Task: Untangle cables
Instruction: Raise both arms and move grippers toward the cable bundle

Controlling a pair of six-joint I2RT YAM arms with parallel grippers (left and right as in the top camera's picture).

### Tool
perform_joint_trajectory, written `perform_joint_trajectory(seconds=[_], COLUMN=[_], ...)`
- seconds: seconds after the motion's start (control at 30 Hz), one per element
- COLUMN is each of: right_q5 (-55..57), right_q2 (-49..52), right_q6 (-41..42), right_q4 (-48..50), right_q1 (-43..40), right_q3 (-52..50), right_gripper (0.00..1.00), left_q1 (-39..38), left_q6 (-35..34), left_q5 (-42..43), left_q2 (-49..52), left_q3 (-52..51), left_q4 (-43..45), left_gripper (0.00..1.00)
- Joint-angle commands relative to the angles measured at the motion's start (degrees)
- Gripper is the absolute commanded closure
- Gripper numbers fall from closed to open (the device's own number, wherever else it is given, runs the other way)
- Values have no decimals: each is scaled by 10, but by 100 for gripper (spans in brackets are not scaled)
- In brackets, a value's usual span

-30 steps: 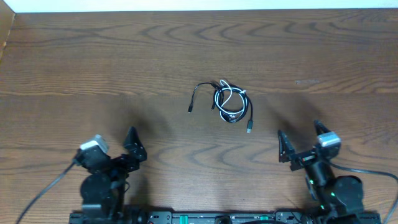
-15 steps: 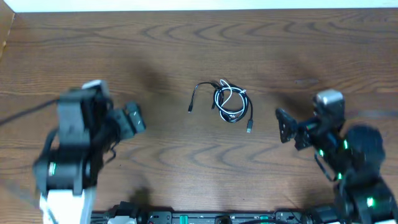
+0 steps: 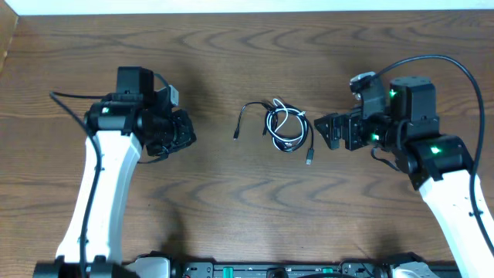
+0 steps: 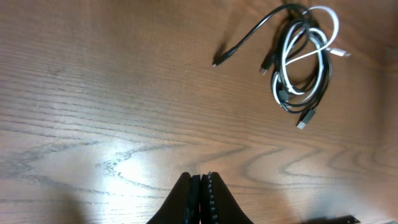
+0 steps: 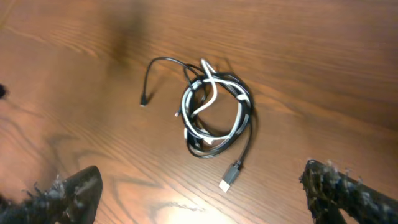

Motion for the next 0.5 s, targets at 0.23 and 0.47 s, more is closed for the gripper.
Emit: perform_joint_trajectory(seconds=[0.23,0.47], right_q5=[-33,-23], right_q2=[49,126], right_q6=[23,23], right_q4=[37,48], right_q1=[-1,-1], right_q3=[13,13], right_gripper=[99,99], left_q1=[1,1], left_q6=[7,7], left_q5=[15,10], left_q2=[77,86], left_q3=[6,2], left_q4=[33,59], left_gripper=[92,93])
